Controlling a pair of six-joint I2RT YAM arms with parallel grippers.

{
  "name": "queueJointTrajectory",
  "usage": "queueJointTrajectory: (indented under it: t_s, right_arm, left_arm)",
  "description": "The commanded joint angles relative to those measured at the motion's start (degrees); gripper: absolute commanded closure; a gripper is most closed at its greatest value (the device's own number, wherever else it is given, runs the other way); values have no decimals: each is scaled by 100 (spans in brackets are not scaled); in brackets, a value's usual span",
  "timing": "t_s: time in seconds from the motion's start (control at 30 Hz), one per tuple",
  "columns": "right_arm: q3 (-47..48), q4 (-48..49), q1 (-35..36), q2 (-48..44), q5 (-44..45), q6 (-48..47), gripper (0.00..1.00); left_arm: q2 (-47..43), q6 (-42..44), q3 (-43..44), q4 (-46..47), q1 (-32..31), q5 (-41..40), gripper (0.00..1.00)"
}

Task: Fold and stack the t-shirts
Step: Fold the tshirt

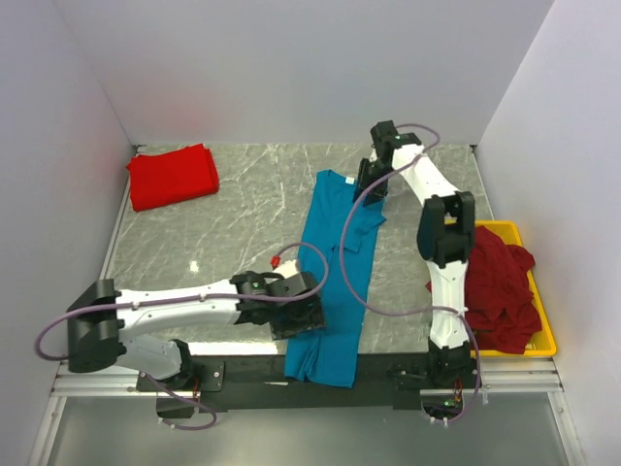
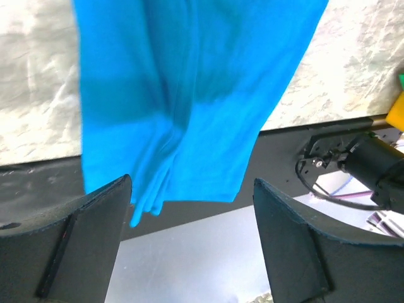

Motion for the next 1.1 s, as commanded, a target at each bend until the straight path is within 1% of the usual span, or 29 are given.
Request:
queueJointTrajectory:
  t_s: [0.0,0.03,0.07,0.1,0.13,0.17,0.2,0.23,0.27,0.3,0.33,0.37,0.4,0.43,0.47,0.5,0.53,0.63,0.67,0.73,0.77,0.83,0.87,0.9,0.97,1.0,1.07]
  right_arm:
    - [-818,424,3,-1362,-15,11,57]
    - [-1137,616,21,-1834,2,90,57]
    - [-1470,714,47,-2100,46,135,57]
    - [-2161,810,169,-2363,107,213,57]
    - [-2542,985,240,-2879,238,266,57]
    - [-2911,1074,336,-3137,292,336,57]
    - [-3629,1145,555,-3409,371,502,57]
    - [-4019,1276,714,-3890,458,608,57]
    - [-4388,1356,881,-4148,529,723,57]
    - [-5097,1417,1039,-4394,608,846,57]
    - [-5452,1531,1441,-4840,661,1160,57]
    - [-5786,1593,1619,-5062,705,1329,57]
    - [-6416,1646,1812,-5273,758,1696,57]
    - [-6727,1733,2110,-5675,767,1908,57]
    - [-7025,1760,2296,-5888,758,2110,57]
    - [-7533,1787,2463,-6099,776,2539,57]
    - [-7756,1857,2812,-6519,784,2761,57]
    - [-8398,1893,3332,-7171,741,3561,57]
    - [-8504,1875,3665,-7287,749,3737,57]
    - [-8768,1866,4027,-7524,758,4229,57]
    - [-8856,1892,4368,-7595,767,4405,57]
    - [-9041,2067,4686,-7753,811,4941,57]
    - [-9085,2147,5019,-7789,828,5117,57]
    - [-9137,2269,5179,-7789,881,5458,57]
    - [-9147,2384,5486,-7719,1021,5750,57]
    - [-9147,2428,5749,-7640,1048,5986,57]
    - [-9112,2569,5961,-7333,1092,6172,57]
  left_arm:
    - [-297,-229,-424,-313,3,-102,16]
    - [-324,-194,-512,-295,3,-58,16]
    - [-368,-168,-678,-251,3,12,16]
    - [-403,-141,-749,-233,3,39,18]
    - [-490,-97,-802,-233,3,31,18]
    - [-561,-71,-898,-242,12,30,19]
    - [-649,-44,-951,-251,12,13,20]
    - [-832,25,-987,-268,29,-5,20]
    - [-930,70,-1109,-268,82,-5,21]
    - [-1018,114,-1180,-199,108,48,21]
    - [-1106,236,-1259,-128,152,109,22]
    - [-1237,289,-1442,-67,196,179,23]
    - [-1299,351,-1514,117,249,319,24]
    - [-1396,456,-1575,197,267,373,24]
    - [-1423,518,-1611,258,284,399,25]
    - [-1440,640,-1594,276,284,400,26]
    - [-1423,711,-1576,268,284,417,26]
    - [-1239,983,-1593,381,311,600,26]
    - [-1186,1054,-1628,426,346,637,26]
    - [-1046,1265,-1611,505,381,724,26]
    - [-1019,1309,-1550,505,381,733,25]
    - [-1027,1414,-1506,505,381,707,25]
    - [-1045,1432,-1506,496,381,707,25]
    - [-1080,1450,-1523,505,381,707,25]
    - [-1185,1450,-1602,523,390,725,24]
    - [-1220,1459,-1628,531,399,742,24]
    - [-1291,1476,-1655,514,399,742,24]
